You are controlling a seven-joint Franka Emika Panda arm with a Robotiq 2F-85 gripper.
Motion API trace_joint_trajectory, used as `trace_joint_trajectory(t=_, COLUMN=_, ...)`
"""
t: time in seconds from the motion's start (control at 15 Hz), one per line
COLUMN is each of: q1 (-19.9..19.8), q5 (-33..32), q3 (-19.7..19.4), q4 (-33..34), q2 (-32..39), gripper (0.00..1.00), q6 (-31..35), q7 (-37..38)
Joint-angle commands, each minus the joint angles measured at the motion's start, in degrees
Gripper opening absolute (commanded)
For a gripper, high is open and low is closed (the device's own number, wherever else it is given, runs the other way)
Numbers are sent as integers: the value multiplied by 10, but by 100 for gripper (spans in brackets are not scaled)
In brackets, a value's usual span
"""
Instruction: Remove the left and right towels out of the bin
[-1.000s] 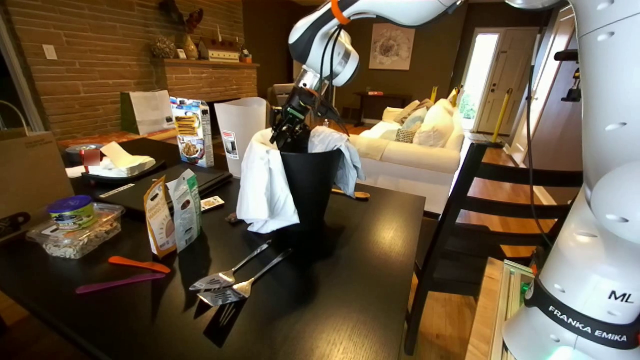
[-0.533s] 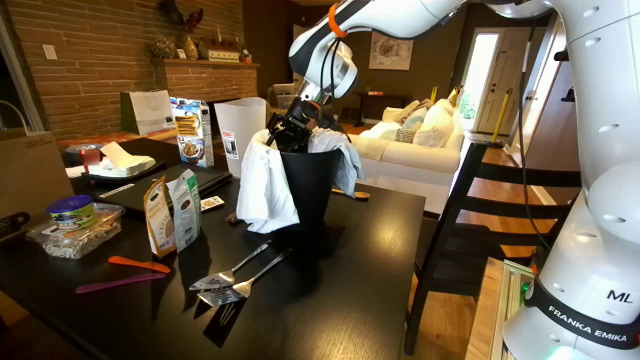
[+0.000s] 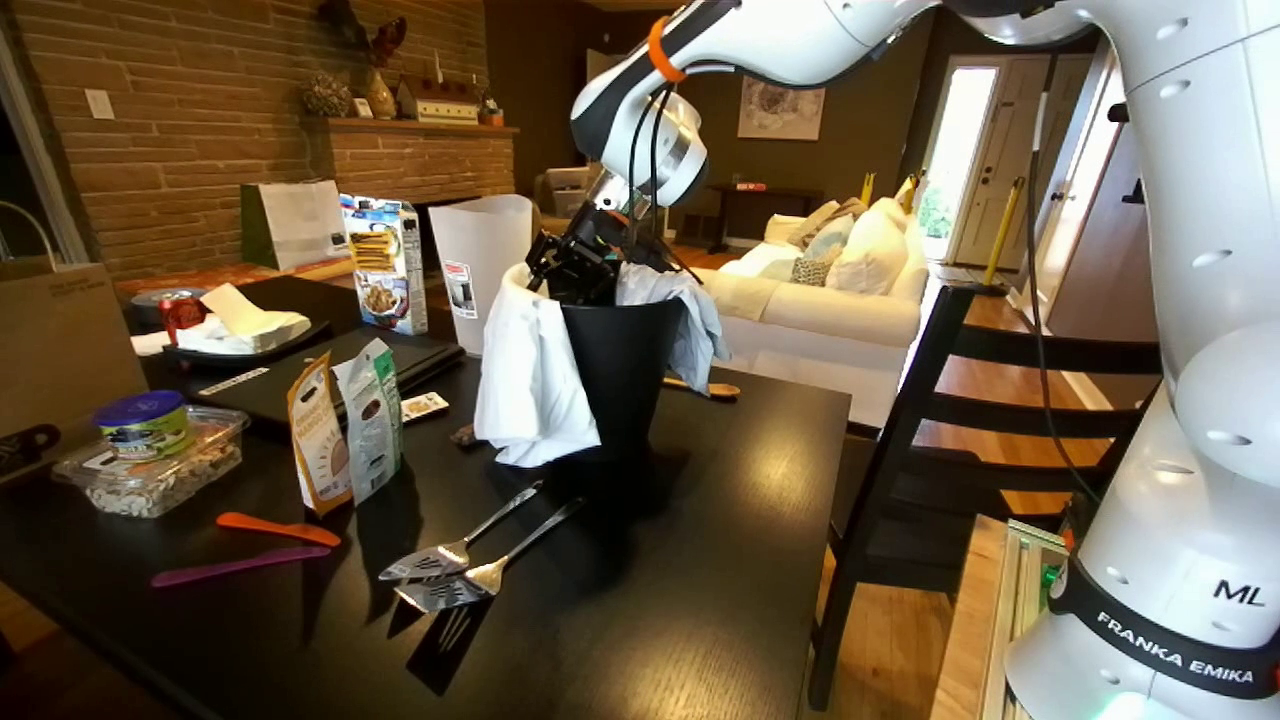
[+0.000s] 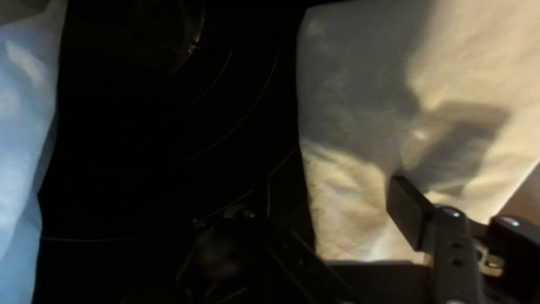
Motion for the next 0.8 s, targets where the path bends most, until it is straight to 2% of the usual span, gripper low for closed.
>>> trace_joint_trajectory(t=0.0, q1=-9, q5=26, q3=11, q4=3, q2=4, gripper=44, q6=5, q7=-14)
trace_joint_trajectory(t=0.4, q1=-8, q5=30, q3=10, q4=5, q2=5, gripper=2, q6=5, q7=-11)
trace_joint_trajectory(t=0.73, q1=-7, q5=39, q3=9, q4=7, q2=4, gripper=0, q6=3, q7=-9)
